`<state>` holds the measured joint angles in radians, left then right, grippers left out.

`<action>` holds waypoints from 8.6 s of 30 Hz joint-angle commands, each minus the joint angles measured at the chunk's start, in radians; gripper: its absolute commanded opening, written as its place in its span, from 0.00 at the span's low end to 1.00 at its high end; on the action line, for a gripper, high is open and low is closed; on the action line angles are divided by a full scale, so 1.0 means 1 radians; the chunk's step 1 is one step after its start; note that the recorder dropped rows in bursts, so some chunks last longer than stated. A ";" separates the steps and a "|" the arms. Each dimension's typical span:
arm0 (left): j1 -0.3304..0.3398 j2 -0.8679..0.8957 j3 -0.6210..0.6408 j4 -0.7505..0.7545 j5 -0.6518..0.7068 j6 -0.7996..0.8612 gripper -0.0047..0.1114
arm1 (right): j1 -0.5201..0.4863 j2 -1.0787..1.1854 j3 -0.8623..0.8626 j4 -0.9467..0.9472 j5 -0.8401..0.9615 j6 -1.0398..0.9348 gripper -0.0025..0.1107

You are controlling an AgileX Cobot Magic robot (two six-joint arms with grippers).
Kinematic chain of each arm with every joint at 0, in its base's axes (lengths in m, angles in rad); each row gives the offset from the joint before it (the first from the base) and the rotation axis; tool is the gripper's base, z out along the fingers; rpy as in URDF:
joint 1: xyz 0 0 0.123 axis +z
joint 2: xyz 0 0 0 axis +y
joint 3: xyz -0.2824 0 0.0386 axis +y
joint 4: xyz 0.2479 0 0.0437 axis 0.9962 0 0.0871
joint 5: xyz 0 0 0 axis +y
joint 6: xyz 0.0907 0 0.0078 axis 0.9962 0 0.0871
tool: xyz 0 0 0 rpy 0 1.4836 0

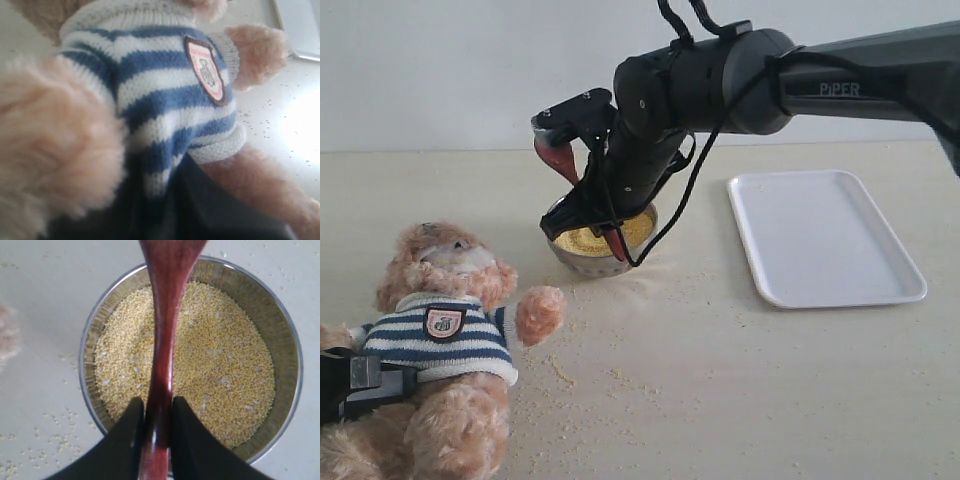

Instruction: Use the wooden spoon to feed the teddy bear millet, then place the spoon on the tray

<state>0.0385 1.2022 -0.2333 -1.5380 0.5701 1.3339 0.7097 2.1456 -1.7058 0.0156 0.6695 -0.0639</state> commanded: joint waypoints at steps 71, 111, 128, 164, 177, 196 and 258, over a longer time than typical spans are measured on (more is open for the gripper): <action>0.002 -0.012 0.002 -0.013 0.005 0.005 0.08 | 0.218 0.179 -0.091 -1.051 0.552 -0.105 0.06; 0.002 -0.012 0.002 -0.013 0.005 0.005 0.08 | 0.218 0.155 -0.159 -0.762 0.552 -0.155 0.06; 0.002 -0.012 0.002 -0.013 0.005 0.005 0.08 | 0.138 0.155 -0.259 -0.590 0.552 -0.153 0.06; 0.002 -0.012 0.002 -0.013 0.005 0.005 0.08 | 0.028 -0.018 -0.280 -0.186 0.552 -0.216 0.06; 0.002 -0.012 0.002 -0.013 0.005 0.005 0.08 | 0.144 -0.063 -0.280 -0.154 0.552 -0.234 0.06; 0.002 -0.012 0.002 -0.013 0.005 0.005 0.08 | 0.231 -0.151 -0.121 -0.158 0.552 -0.214 0.06; 0.002 -0.012 0.002 -0.013 0.004 0.005 0.08 | 0.507 -0.005 -0.121 -0.875 0.552 -0.065 0.06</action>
<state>0.0385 1.2022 -0.2333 -1.5380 0.5701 1.3339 1.2091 2.1399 -1.8288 -0.8065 1.2010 -0.1499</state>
